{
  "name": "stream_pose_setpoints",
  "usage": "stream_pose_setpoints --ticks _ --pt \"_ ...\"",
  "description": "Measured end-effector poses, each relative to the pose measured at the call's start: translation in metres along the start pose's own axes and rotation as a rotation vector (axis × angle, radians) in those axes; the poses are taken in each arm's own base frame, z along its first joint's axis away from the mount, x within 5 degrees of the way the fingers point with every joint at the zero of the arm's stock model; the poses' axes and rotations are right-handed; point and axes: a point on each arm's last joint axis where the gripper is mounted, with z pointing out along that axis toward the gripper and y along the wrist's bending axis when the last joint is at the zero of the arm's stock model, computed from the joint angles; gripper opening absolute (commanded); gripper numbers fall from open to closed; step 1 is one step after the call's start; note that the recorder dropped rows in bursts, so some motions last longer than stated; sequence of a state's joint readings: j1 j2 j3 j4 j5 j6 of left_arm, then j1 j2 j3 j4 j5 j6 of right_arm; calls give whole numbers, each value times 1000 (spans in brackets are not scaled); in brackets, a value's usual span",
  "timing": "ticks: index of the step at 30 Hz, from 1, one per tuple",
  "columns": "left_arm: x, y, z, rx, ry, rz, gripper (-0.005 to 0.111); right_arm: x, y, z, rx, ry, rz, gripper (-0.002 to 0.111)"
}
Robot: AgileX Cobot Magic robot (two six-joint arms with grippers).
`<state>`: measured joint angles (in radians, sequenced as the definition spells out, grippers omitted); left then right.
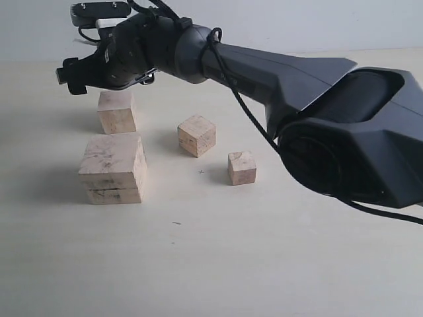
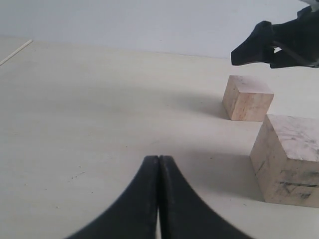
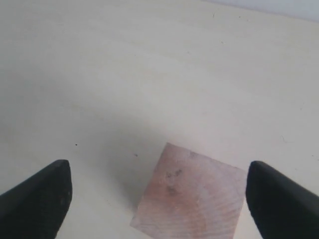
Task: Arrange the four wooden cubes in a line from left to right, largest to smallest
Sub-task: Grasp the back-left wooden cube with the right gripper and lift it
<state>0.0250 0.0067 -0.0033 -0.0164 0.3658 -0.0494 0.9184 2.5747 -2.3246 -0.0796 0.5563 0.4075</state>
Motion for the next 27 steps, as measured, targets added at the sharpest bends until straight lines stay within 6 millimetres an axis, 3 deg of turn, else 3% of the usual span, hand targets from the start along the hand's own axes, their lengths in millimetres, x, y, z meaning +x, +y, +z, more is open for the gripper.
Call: stream_pose_setpoints --ticks 7,21,27 --pt "0 0 0 0 0 0 0 17 -5 17 14 43 5 88" --pt "0 0 0 0 0 0 0 18 -5 17 15 47 5 83" --pt "0 -1 0 16 1 5 0 27 -8 25 28 79 4 83"
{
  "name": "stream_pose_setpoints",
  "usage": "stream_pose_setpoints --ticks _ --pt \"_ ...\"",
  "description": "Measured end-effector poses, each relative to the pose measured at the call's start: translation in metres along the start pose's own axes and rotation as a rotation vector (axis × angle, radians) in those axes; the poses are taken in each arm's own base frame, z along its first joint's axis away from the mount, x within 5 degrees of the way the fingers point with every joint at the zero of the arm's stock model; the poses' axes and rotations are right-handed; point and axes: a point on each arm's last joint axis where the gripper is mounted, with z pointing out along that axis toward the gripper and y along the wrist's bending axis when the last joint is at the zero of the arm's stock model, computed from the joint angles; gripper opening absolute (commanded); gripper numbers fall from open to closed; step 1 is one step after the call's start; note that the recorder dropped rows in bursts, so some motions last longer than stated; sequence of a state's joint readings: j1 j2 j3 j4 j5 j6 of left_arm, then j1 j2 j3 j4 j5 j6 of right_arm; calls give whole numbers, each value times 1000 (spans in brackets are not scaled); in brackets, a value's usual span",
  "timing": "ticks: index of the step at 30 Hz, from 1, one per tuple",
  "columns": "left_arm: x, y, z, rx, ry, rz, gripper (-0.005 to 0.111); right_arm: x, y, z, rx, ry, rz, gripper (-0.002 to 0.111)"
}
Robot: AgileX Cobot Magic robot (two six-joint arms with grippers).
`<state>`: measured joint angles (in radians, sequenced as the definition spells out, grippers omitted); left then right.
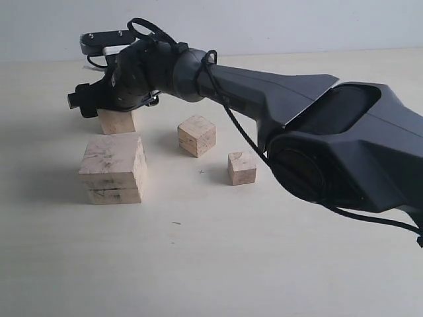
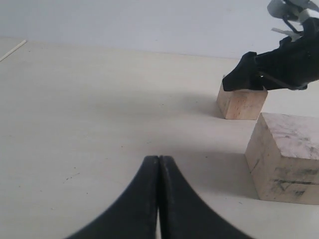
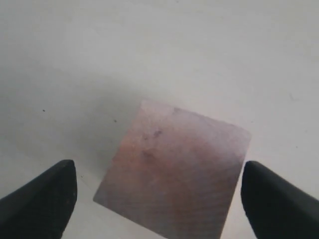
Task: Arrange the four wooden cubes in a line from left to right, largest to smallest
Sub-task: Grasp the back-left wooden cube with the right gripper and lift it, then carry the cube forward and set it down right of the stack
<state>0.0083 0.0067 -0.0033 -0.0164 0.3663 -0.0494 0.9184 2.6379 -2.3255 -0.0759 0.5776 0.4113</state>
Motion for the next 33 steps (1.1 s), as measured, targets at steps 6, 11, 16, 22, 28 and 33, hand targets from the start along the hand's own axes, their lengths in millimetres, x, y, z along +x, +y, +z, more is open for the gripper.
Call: stream_pose_setpoints --ticks 6,11,16,22,28,33 --pt "0 0 0 2 0 1 0 7 -2 7 10 25 2 70" --pt "0 0 0 2 0 1 0 7 -2 5 14 33 25 21" --pt "0 0 0 2 0 1 0 0 -2 -7 39 61 17 0" --pt "0 0 0 2 0 1 0 -38 5 -64 74 20 -116 0" --pt "0 0 0 2 0 1 0 -64 7 -135 78 98 -414 0" --pt "0 0 0 2 0 1 0 -70 -16 -167 19 232 -456 0"
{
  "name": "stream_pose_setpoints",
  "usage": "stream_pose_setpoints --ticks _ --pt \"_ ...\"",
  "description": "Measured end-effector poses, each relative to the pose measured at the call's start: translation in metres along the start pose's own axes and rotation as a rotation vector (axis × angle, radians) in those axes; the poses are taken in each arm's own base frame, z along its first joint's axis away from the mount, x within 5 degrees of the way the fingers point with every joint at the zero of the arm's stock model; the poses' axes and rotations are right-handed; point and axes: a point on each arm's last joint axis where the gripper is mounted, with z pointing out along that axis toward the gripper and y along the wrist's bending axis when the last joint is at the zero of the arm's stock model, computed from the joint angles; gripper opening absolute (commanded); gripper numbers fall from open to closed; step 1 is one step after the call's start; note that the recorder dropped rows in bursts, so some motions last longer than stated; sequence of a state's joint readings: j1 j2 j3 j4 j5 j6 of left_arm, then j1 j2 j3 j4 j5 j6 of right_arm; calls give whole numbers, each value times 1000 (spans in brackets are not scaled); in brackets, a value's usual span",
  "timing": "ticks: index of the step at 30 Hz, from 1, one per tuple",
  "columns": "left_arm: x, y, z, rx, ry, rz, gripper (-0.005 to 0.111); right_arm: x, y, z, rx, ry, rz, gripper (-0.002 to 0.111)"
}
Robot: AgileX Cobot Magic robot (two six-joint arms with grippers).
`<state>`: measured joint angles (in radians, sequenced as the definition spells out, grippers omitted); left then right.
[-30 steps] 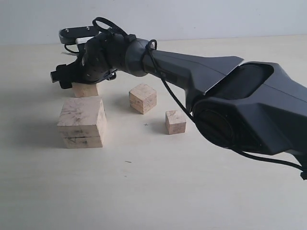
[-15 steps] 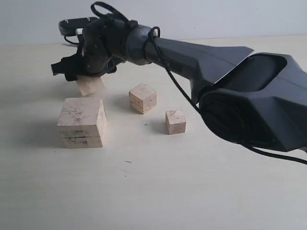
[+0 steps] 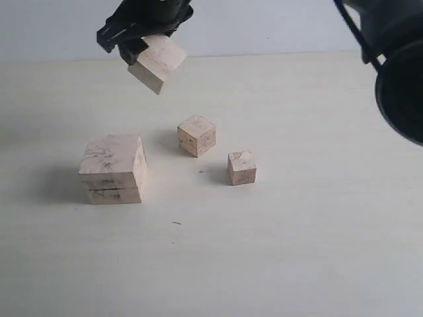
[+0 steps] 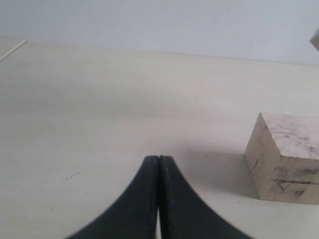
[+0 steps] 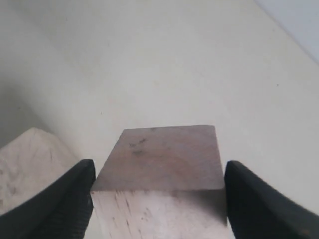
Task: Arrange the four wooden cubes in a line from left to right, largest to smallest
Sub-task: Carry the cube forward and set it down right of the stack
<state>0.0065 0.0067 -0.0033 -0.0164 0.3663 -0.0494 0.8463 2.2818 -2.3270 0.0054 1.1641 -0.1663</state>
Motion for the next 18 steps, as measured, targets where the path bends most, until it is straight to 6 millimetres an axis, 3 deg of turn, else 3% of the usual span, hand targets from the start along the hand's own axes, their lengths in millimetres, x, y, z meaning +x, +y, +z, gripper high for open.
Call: stream_pose_setpoints --ticks 4,9,18 --pt "0 0 0 0 0 0 0 7 -15 -16 -97 6 -73 0" --pt "0 0 0 0 0 0 0 19 -13 -25 -152 36 -150 0" --pt "0 0 0 0 0 0 0 69 4 20 -330 222 -311 0"
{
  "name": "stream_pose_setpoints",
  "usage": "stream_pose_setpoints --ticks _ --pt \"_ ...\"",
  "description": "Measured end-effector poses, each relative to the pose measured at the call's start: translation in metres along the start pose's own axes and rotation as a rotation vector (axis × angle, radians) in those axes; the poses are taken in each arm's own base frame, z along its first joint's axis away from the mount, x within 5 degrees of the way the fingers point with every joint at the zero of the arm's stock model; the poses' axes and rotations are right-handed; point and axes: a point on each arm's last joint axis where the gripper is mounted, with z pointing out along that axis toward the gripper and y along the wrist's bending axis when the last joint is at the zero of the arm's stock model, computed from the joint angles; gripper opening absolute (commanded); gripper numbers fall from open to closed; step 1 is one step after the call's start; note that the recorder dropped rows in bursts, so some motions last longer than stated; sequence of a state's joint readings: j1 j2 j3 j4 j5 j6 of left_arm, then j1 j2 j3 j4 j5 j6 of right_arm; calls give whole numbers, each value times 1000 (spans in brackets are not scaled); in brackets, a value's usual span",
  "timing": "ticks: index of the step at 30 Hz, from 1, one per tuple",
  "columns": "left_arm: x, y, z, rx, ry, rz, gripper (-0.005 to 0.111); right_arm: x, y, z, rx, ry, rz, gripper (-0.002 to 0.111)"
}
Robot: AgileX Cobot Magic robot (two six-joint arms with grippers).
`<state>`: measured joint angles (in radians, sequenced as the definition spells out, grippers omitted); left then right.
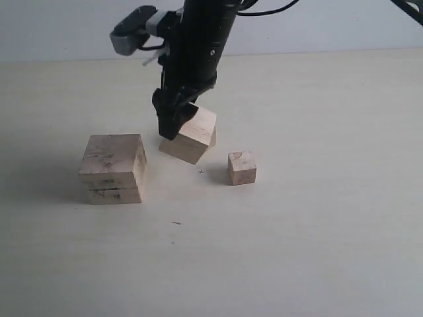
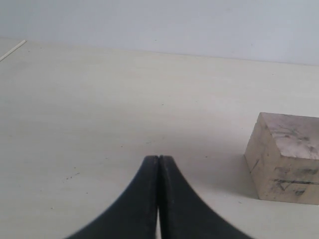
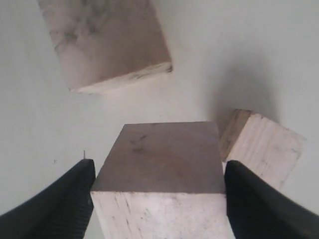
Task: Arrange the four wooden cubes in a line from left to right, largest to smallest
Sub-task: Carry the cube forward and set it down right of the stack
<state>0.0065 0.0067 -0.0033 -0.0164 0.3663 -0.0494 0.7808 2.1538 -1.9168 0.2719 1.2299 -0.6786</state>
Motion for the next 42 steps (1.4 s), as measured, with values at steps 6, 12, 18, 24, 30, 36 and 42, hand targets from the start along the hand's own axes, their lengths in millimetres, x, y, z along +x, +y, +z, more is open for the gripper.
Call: stream_pose_setpoints --ticks 6,12,18,24,30,36,42 --pt "0 0 0 0 0 0 0 3 3 7 -41 -1 -87 0" --pt "0 0 0 0 0 0 0 3 2 29 -100 5 -100 0" --pt "0 0 0 0 0 0 0 11 -4 67 -159 62 -73 0" --pt "0 0 0 0 0 0 0 9 -4 68 -167 34 -85 0" --pt "0 0 0 0 0 0 0 10 -6 79 -178 32 -121 2" --pt "0 0 0 0 0 0 0 10 -5 89 -212 26 -104 27" --pt "0 0 0 0 0 0 0 9 -4 89 -218 13 -98 63"
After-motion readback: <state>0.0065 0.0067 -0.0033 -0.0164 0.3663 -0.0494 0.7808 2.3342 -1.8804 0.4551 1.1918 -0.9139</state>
